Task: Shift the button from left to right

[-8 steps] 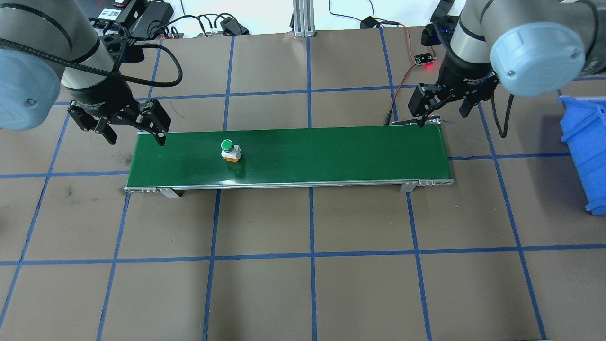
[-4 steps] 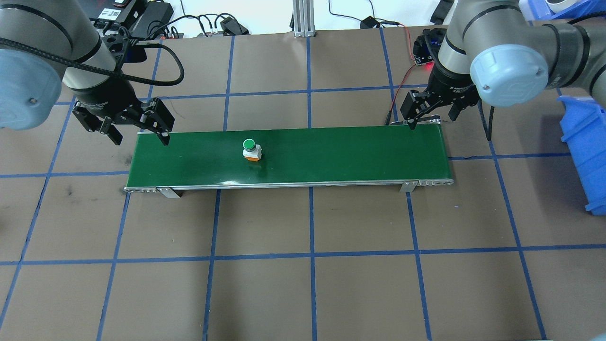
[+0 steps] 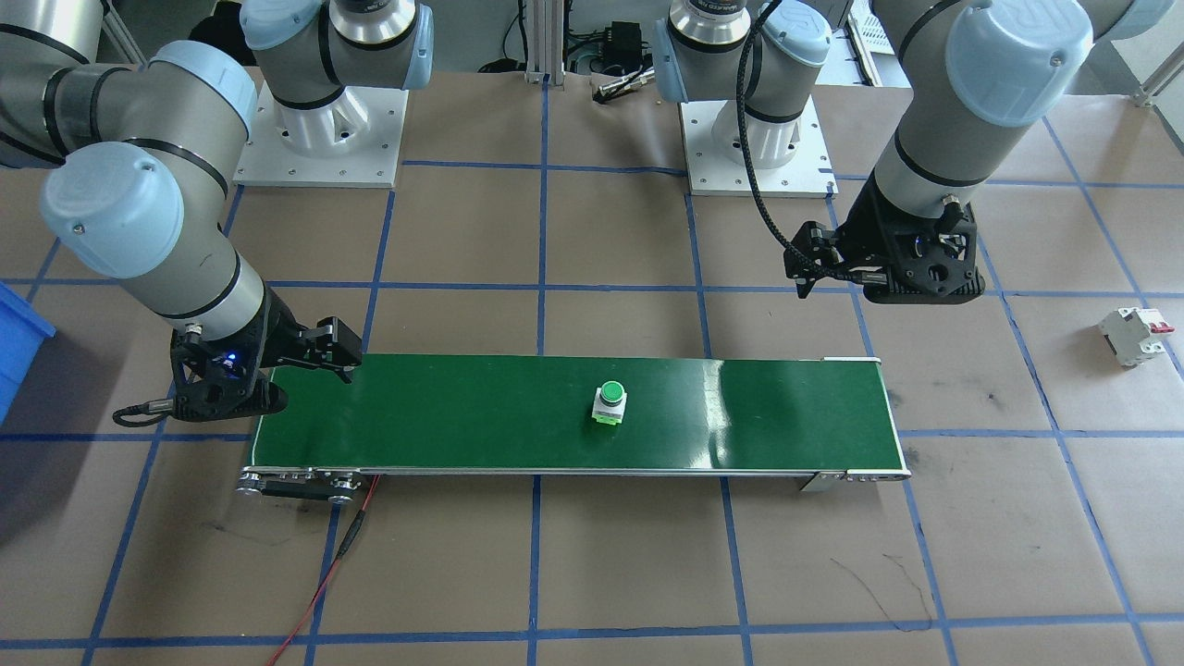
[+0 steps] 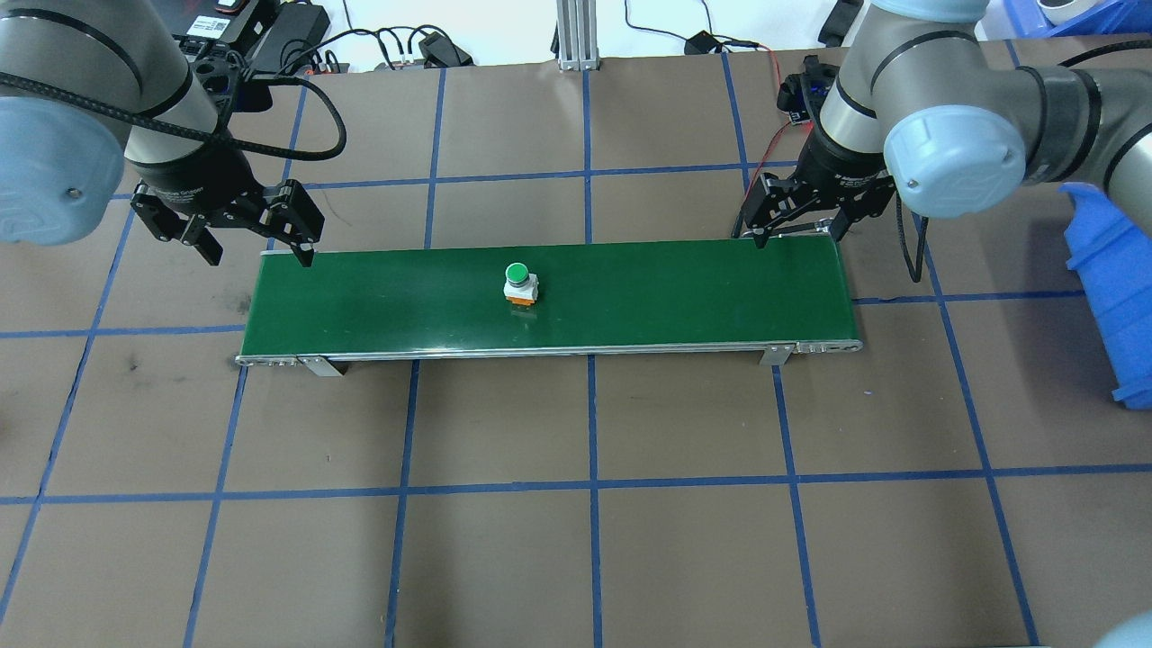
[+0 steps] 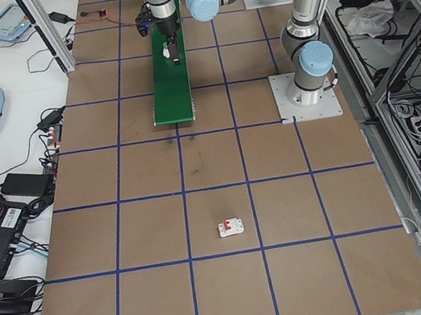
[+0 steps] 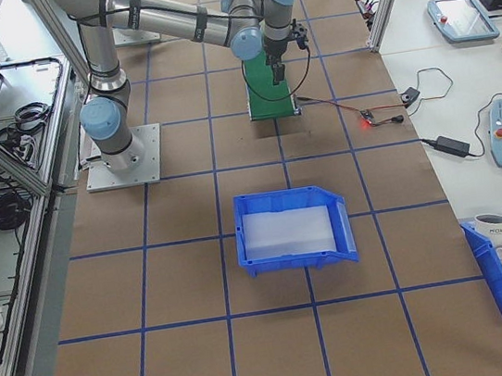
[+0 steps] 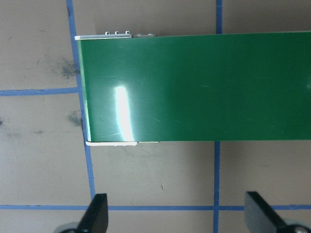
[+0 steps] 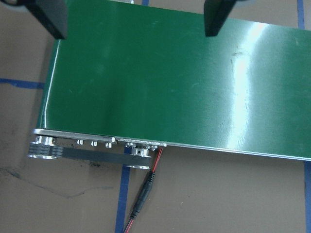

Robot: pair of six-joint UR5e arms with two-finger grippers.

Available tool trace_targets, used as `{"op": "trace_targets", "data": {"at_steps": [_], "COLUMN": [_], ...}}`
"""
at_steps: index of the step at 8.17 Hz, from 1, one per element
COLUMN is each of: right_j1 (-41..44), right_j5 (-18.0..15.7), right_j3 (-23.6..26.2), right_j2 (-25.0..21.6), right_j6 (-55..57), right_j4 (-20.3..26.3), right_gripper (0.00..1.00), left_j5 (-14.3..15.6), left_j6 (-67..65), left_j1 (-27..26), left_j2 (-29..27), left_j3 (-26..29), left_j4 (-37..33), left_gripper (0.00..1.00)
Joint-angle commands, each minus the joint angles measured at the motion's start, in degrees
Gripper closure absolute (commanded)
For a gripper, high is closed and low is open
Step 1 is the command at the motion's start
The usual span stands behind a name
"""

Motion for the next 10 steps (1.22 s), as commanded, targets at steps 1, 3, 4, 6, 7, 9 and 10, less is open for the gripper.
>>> {"op": "trace_targets", "data": {"at_steps": [1,3,4,6,7,9,10], "right_j1": [0.0,-1.5,-2.3,-2.3,-2.3,-2.3,-2.2], "right_j5": [3.5,6.9,7.5,8.4,10.7,11.3,11.3], "right_j3": [2.5,2.6,2.6,2.6,2.6,2.7,2.7], "right_j2": [0.1,0.1,0.1,0.1,0.0,-0.5,-0.6], "right_j6": [0.3,0.1,-0.4,0.5,3.2,8.5,12.6], "right_j4": [-4.1,-3.5,-3.2,-3.2,-1.4,-1.4,-1.6], "right_gripper": [0.02,0.00,0.00,0.00,0.00,0.00,0.00], "left_j5": [1.7,1.6,1.7,1.8,1.8,1.9,1.7], "left_j6": [-4.3,-4.3,-4.2,-4.2,-4.2,-4.2,-4.4], "left_j1": [-0.1,-0.4,-0.4,-0.4,-0.4,-0.4,-0.4], "left_j2": [-0.2,0.1,0.4,0.4,0.4,0.4,0.5], "left_j3": [-0.2,-0.4,-0.4,-0.5,-0.5,-0.5,-0.5], "left_j4": [1.4,1.5,1.5,1.5,1.5,1.5,1.5], "left_gripper": [0.00,0.00,0.00,0.00,0.00,0.00,0.00]}}
